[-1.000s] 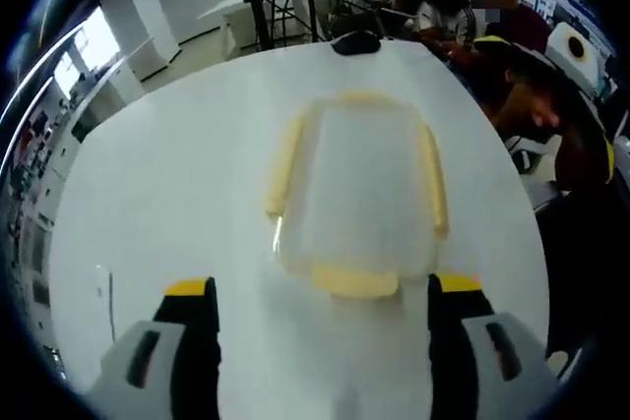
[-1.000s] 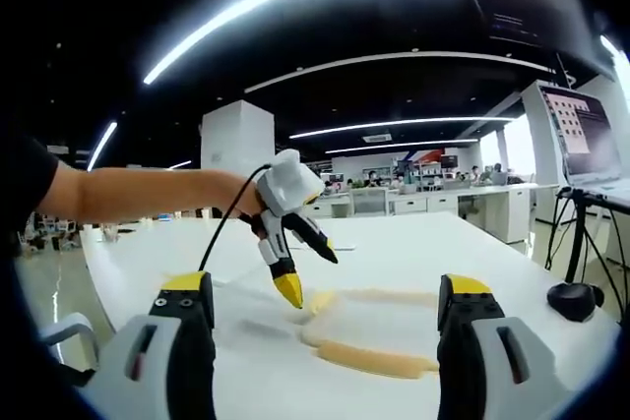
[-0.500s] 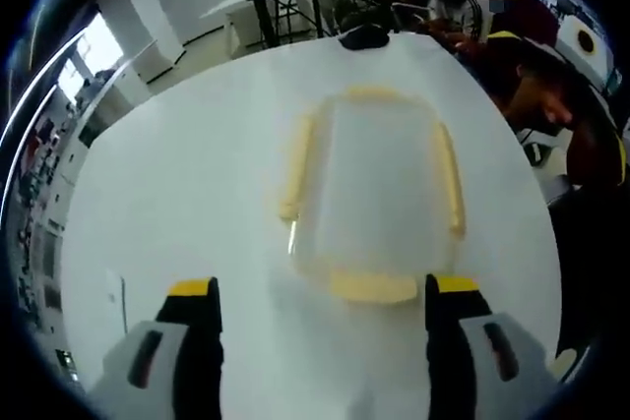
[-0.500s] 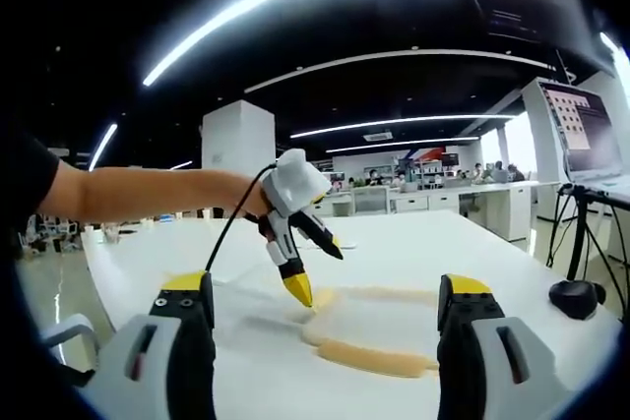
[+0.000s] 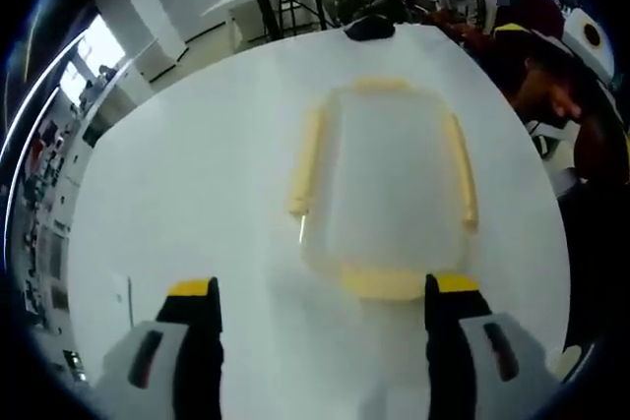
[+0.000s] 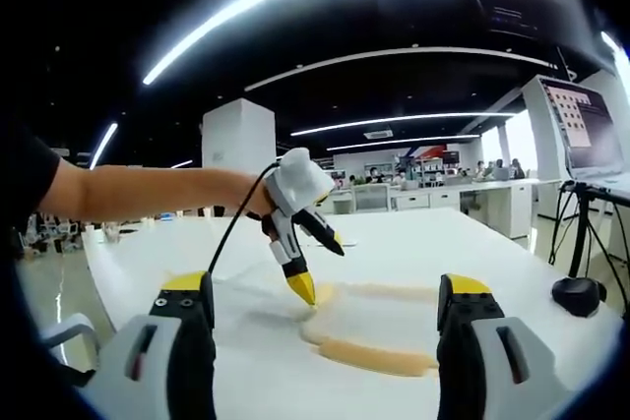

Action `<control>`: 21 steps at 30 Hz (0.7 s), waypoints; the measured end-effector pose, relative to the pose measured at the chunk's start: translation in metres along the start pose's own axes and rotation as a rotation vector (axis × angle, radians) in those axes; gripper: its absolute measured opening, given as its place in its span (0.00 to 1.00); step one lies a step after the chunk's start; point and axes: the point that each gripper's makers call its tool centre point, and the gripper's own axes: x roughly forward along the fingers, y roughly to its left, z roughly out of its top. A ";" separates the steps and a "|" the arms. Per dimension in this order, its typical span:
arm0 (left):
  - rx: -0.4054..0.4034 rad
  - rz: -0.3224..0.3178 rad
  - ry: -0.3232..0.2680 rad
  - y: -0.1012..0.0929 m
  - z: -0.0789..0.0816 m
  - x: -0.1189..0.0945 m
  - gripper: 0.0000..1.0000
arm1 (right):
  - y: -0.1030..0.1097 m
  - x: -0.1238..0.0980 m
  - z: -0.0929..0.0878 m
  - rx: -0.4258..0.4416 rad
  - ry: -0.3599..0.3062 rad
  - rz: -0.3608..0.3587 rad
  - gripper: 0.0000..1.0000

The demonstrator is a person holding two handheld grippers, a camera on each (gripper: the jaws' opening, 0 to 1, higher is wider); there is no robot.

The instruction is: Snap each plastic latch of the storage box into its locked position after aligning the lid with the box until every specified latch is closed and the lid sits flush.

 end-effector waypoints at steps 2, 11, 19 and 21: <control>0.008 0.006 0.006 0.001 0.000 0.000 0.85 | 0.001 0.000 0.000 -0.005 0.002 0.003 0.95; 0.015 0.008 0.031 0.002 -0.009 0.003 0.85 | 0.001 0.000 -0.001 -0.003 0.004 0.005 0.95; 0.027 -0.024 0.048 -0.009 -0.012 0.008 0.86 | -0.001 0.001 -0.002 -0.004 0.005 0.005 0.95; 0.026 -0.025 0.052 -0.011 -0.013 0.010 0.87 | -0.002 0.001 -0.002 -0.003 0.006 0.008 0.95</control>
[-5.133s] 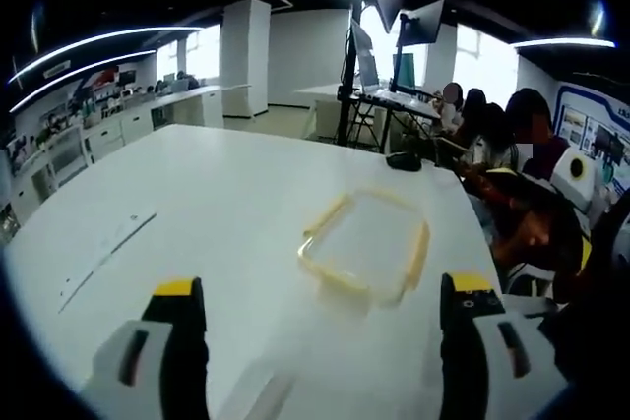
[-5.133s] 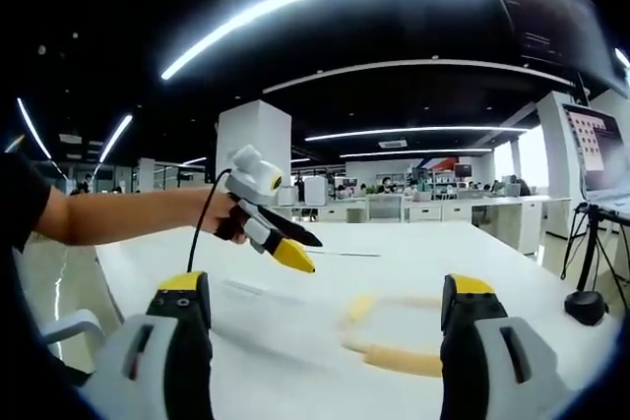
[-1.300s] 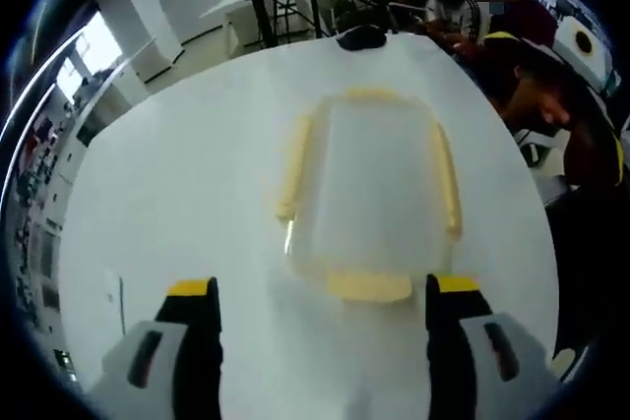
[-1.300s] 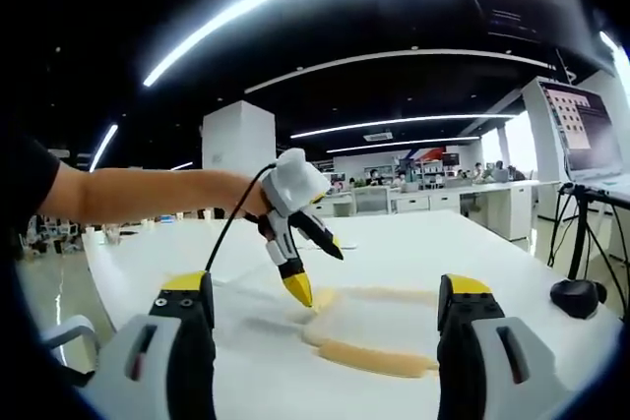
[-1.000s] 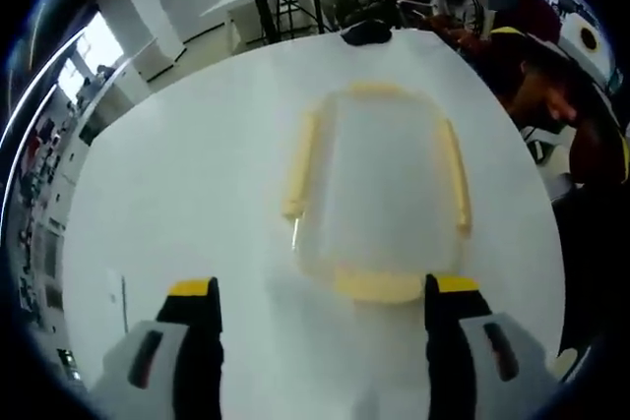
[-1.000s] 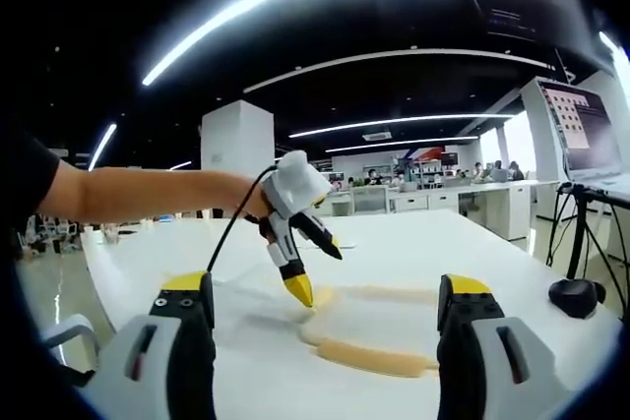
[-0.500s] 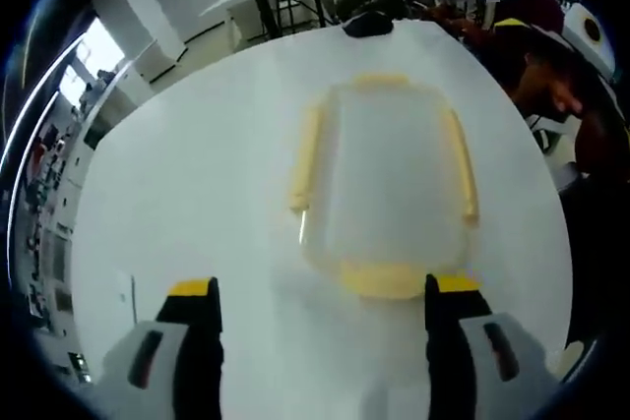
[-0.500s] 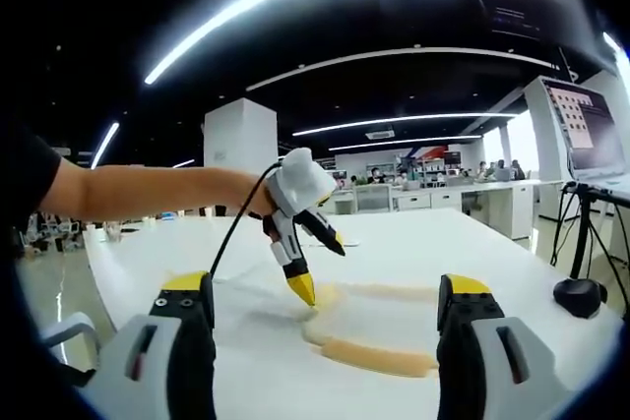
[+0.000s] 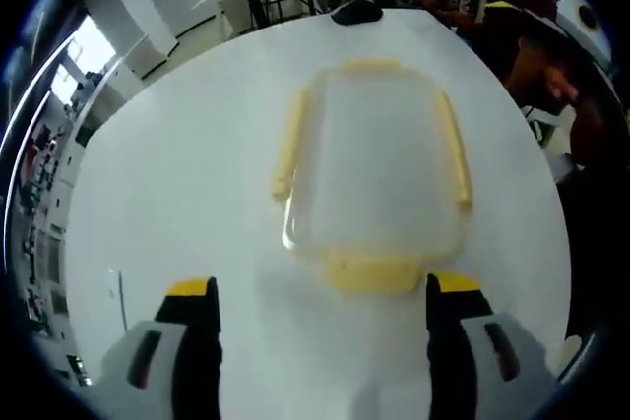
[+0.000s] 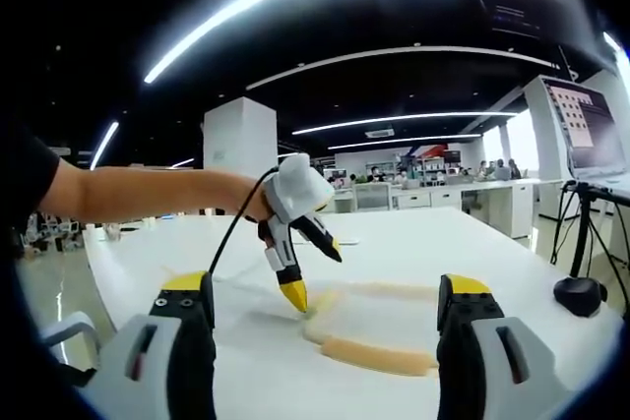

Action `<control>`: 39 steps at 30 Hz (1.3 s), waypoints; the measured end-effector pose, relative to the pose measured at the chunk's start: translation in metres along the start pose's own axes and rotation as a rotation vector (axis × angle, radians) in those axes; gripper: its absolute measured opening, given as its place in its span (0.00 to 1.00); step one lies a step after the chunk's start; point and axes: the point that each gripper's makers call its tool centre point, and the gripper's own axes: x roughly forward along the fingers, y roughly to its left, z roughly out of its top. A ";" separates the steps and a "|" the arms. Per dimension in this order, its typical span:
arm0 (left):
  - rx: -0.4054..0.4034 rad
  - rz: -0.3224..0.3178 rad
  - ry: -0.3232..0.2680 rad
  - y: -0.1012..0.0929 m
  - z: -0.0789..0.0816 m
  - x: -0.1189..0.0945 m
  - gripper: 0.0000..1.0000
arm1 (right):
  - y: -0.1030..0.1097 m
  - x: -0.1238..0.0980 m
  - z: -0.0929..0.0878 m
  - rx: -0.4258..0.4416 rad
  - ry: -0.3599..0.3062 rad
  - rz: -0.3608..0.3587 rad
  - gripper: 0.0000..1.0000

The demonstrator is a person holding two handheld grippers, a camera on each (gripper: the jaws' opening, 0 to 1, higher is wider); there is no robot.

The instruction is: Snap each plastic latch of the storage box into its locked position after aligning the lid with the box until every specified latch is closed and the lid sits flush.

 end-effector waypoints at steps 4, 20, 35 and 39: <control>0.004 -0.007 0.003 -0.003 -0.001 0.003 0.86 | -0.001 0.000 0.000 0.000 0.001 0.001 0.95; 0.018 -0.098 -0.006 -0.020 0.009 0.013 0.81 | -0.009 -0.001 0.000 0.000 0.007 -0.002 0.94; 0.002 -0.170 -0.008 -0.021 0.007 0.022 0.75 | -0.018 0.001 -0.003 0.016 0.005 -0.011 0.93; 0.022 -0.182 -0.014 -0.017 0.010 0.024 0.75 | -0.017 0.004 -0.008 0.015 0.020 -0.012 0.93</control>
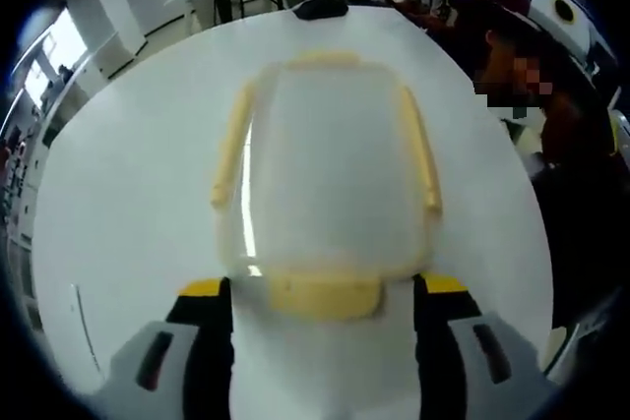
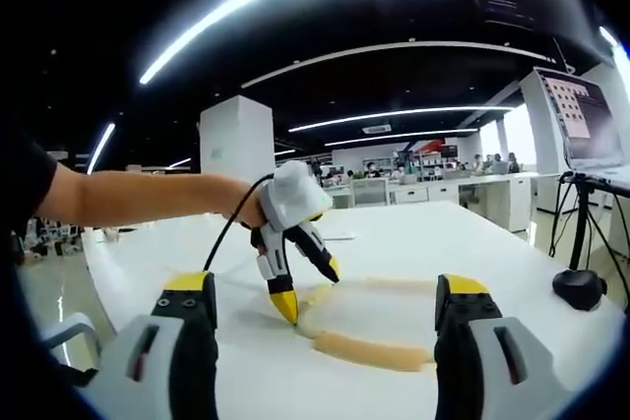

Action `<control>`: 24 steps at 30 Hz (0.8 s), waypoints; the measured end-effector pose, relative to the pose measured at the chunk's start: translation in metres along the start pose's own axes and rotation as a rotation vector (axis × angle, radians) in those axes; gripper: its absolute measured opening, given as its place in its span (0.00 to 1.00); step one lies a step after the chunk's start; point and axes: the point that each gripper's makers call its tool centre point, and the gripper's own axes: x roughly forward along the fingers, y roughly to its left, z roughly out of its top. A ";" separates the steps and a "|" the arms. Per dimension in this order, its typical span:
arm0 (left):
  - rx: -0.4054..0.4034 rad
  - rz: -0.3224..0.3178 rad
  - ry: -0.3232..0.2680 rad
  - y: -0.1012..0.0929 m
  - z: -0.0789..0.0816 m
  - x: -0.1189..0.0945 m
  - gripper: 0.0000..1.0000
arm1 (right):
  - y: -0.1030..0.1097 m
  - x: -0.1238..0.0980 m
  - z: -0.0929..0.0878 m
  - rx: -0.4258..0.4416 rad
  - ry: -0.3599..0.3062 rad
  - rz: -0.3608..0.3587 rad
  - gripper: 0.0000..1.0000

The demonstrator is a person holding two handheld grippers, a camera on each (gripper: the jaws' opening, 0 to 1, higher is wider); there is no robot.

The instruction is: Snap each plastic latch of the storage box into its locked position after aligning the lid with the box until every specified latch is closed and the lid sits flush.

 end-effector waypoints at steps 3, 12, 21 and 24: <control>0.019 -0.009 -0.002 -0.004 0.001 0.001 0.74 | 0.004 0.002 -0.001 -0.003 0.004 0.011 0.92; 0.038 -0.015 -0.006 -0.011 0.001 0.001 0.72 | 0.017 0.009 -0.009 -0.012 0.021 0.066 0.89; 0.030 -0.010 0.007 -0.016 -0.002 0.000 0.68 | 0.017 0.008 -0.006 -0.007 0.007 0.072 0.89; 0.031 -0.010 0.011 -0.017 -0.003 -0.001 0.67 | 0.018 0.008 -0.006 -0.008 0.005 0.074 0.89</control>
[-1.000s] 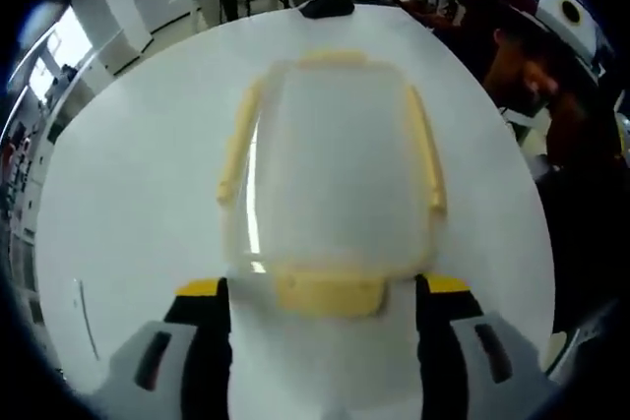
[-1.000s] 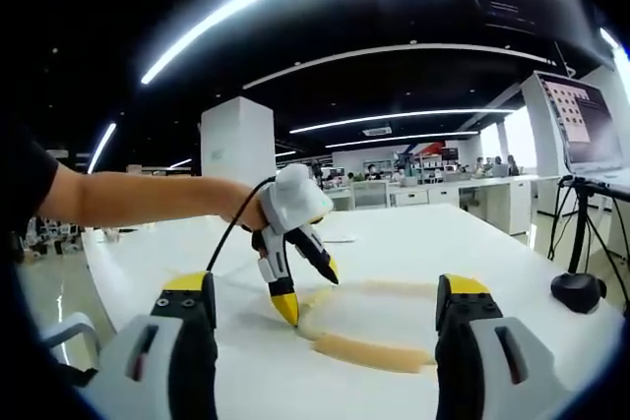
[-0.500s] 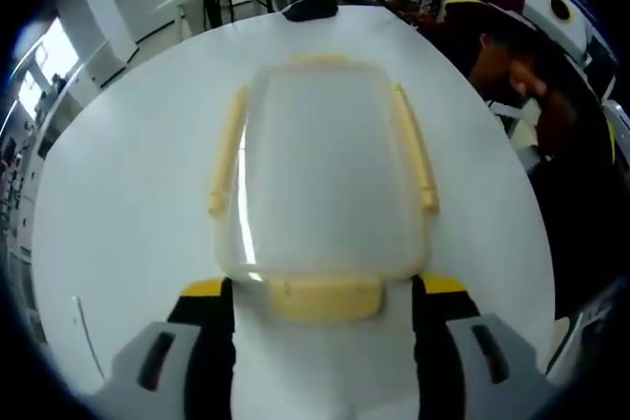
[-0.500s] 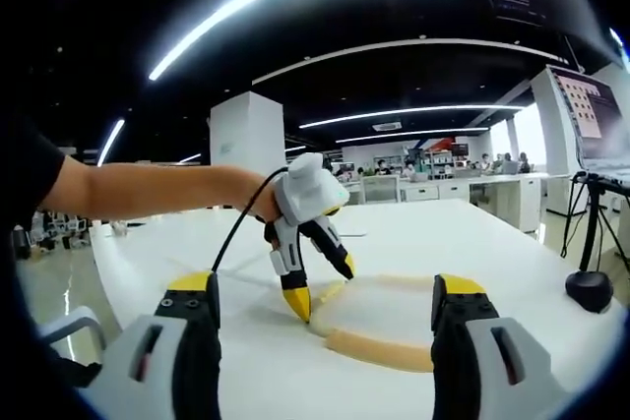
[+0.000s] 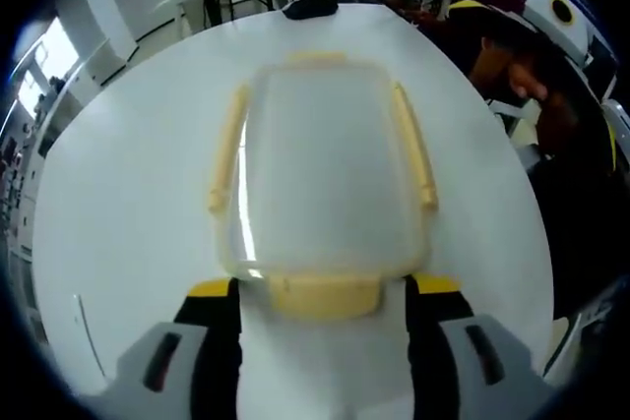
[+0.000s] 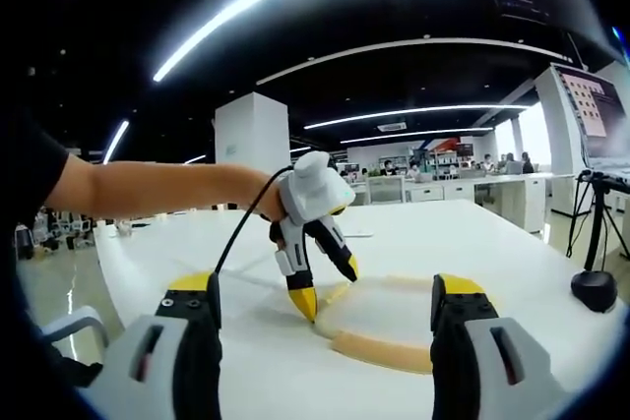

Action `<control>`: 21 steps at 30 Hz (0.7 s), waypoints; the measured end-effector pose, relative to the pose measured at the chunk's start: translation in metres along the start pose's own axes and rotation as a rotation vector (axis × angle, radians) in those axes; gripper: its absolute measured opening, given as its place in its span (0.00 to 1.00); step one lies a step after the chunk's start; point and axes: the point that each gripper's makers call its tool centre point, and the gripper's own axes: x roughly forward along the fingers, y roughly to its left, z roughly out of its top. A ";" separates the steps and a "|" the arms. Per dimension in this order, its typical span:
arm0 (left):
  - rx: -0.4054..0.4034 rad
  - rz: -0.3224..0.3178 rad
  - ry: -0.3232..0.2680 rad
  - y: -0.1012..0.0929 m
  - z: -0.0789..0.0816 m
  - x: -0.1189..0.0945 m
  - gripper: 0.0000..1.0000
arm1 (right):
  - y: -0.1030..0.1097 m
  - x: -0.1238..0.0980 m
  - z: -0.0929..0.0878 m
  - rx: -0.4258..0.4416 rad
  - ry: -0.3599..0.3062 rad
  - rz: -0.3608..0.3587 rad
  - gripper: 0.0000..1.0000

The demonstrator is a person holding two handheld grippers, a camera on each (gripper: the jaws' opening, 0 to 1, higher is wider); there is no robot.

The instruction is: Snap each plastic latch of the storage box into its locked position after aligning the lid with the box until every specified latch is closed and the lid sits flush.

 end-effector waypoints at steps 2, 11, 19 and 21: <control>0.000 0.001 -0.001 -0.001 0.000 0.000 0.64 | 0.000 0.000 0.000 -0.003 -0.003 0.004 0.89; -0.017 0.010 -0.017 -0.005 0.002 -0.001 0.55 | -0.001 0.001 -0.001 -0.003 -0.002 0.002 0.89; -0.026 0.013 -0.044 -0.013 0.000 -0.004 0.50 | 0.000 0.003 -0.003 0.002 0.002 0.005 0.89; -0.030 0.014 -0.047 -0.016 0.000 -0.004 0.49 | 0.000 0.003 -0.004 0.001 0.004 0.006 0.89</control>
